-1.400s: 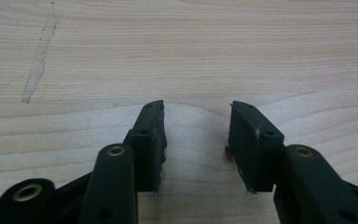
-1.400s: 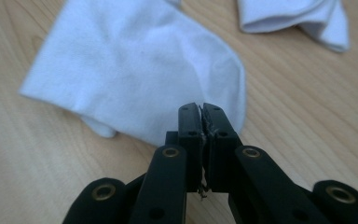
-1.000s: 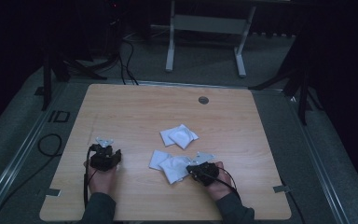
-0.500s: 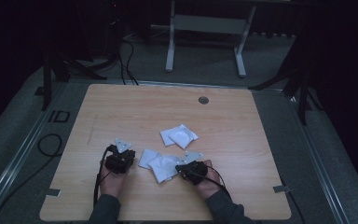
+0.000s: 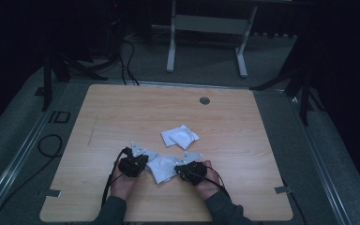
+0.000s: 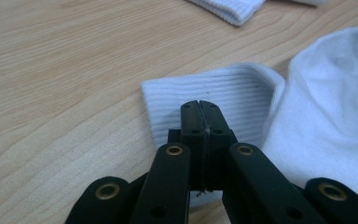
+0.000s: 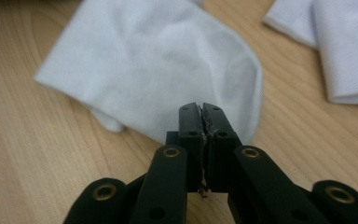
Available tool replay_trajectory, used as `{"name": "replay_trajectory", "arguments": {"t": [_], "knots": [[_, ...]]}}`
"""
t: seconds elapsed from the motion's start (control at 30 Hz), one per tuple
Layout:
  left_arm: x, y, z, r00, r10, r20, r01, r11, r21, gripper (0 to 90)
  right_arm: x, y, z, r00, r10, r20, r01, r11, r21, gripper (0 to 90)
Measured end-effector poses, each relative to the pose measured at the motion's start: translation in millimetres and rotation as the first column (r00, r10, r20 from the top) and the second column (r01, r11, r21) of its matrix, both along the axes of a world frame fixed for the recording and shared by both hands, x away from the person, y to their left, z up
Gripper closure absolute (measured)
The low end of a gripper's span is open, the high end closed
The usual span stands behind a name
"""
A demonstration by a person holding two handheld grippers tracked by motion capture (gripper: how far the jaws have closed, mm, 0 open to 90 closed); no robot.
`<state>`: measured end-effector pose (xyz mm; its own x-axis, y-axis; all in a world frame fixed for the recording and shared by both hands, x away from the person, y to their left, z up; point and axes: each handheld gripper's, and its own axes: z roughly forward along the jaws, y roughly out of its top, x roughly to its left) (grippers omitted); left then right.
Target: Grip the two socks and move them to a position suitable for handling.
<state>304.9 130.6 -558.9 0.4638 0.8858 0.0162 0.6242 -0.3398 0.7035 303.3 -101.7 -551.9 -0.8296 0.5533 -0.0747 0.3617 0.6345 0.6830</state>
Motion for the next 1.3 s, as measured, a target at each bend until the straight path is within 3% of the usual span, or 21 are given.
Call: {"name": "replay_trajectory", "arguments": {"t": [0.17,0.37,0.53,0.6,0.67,0.73,0.8,1.1,1.3], "knots": [[0.2,0.1,-0.3,1.0,-0.001,0.0,0.001,1.0,-0.002,89.6,9.3,-6.0,16.8,0.9982,-0.052,0.031,0.051,0.998,0.037,80.3],[-0.1,-0.6,-0.6,1.0,0.001,0.003,-0.001,1.0,0.0,89.7,28.7,0.4,18.9,0.996,-0.088,-0.012,0.089,0.995,0.04,65.0],[0.0,-0.5,-0.5,1.0,0.0,0.003,0.0,1.0,0.002,89.7,40.0,6.1,11.2,0.9933,-0.101,-0.056,0.102,0.994,0.024,58.7],[0.0,-0.5,-0.5,1.0,-0.001,0.003,0.001,1.0,0.003,89.7,43.2,7.2,7.4,0.9918,-0.098,-0.083,0.099,0.995,0.014,60.5],[-0.1,-0.6,-0.5,1.0,-0.002,0.003,0.002,1.0,0.005,89.6,45.3,7.9,3.8,0.9897,-0.096,-0.106,0.098,0.995,0.01,68.4],[-0.3,-0.9,-0.5,1.0,-0.002,0.004,0.002,1.0,0.008,89.7,44.3,7.6,2.9,0.9902,-0.094,-0.103,0.095,0.995,0.005,81.8],[-0.3,-1.0,-0.5,1.0,-0.002,0.005,0.002,1.0,0.008,89.7,41.9,6.1,4.9,0.9906,-0.097,-0.097,0.097,0.995,0.004,86.8],[-0.5,-1.4,-0.5,1.0,-0.002,0.007,0.002,0.9999,0.013,89.7,23.7,-21.5,29.2,0.9937,-0.111,-0.021,0.111,0.993,0.033,88.1],[-0.8,-1.6,-0.4,1.0,-0.004,0.008,0.004,0.9998,0.02,89.7,14.3,-54.2,39.3,0.9872,-0.158,0.018,0.158,0.987,0.033,88.1]]}}
